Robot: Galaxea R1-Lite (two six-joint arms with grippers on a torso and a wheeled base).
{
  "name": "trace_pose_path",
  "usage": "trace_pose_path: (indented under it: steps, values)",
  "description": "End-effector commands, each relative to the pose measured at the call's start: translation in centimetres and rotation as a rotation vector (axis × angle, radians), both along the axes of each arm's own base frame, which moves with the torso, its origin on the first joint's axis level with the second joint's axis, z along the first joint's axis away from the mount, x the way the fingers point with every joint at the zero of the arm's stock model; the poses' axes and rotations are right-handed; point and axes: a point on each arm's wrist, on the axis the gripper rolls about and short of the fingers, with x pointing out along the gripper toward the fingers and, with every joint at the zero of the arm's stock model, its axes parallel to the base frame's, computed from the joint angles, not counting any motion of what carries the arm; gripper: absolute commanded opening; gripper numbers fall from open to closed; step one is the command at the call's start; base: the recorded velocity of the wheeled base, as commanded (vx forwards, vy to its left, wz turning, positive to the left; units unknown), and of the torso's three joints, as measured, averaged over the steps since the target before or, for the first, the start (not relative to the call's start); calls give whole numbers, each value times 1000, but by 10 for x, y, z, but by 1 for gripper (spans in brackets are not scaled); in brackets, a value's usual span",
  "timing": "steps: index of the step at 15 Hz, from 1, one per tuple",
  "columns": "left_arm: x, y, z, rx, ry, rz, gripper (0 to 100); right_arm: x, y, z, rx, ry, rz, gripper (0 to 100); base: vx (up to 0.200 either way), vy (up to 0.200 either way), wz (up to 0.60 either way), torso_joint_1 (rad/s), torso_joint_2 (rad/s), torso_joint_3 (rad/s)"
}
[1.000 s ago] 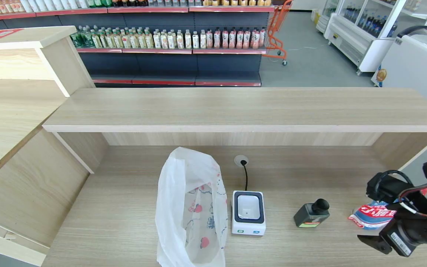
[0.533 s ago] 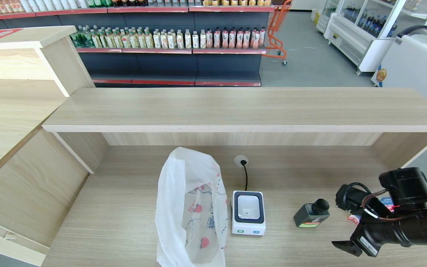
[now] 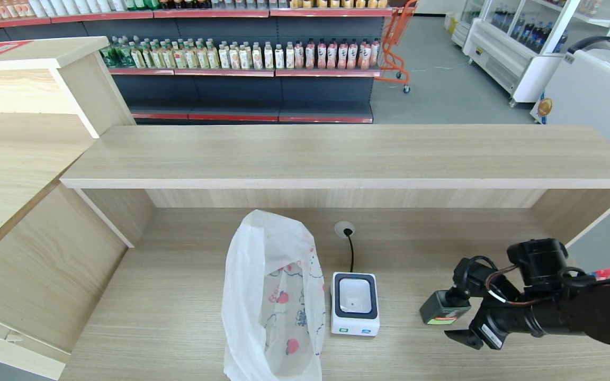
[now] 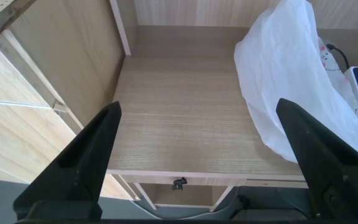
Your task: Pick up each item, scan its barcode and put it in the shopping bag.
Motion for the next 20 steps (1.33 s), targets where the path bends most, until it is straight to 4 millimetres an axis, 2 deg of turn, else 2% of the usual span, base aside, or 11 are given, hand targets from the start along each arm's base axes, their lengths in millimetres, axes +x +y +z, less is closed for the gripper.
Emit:
trace_pose_path:
  steps: [1,5,6,11,13,15,17,20]
  values:
    - [0,0,0,0,1,0,100,11,4,-8,3,-1,11,100,0,0,0,0,0,0]
    - [0,0,0,0,0,0,100,25,13,-9,57,-28,76,100,0,0,0,0,0,0]
    - [0,0,0,0,0,2,100,26,14,-8,69,-30,90,0,0,0,0,0,0,0]
    - [0,0,0,0,0,2,100,25,17,-11,69,-23,103,0,0,0,0,0,0,0]
    - [0,0,0,0,1,0,100,24,17,-6,76,-42,101,0,0,0,0,0,0,0]
    - [0,0,0,0,0,0,100,18,13,10,119,-80,81,0,0,0,0,0,0,0]
    - [0,0,0,0,0,0,100,-5,-3,43,206,-146,-22,0,0,0,0,0,0,0]
    - [0,0,0,0,1,2,100,-39,-15,72,187,-322,6,0,0,0,0,0,0,0]
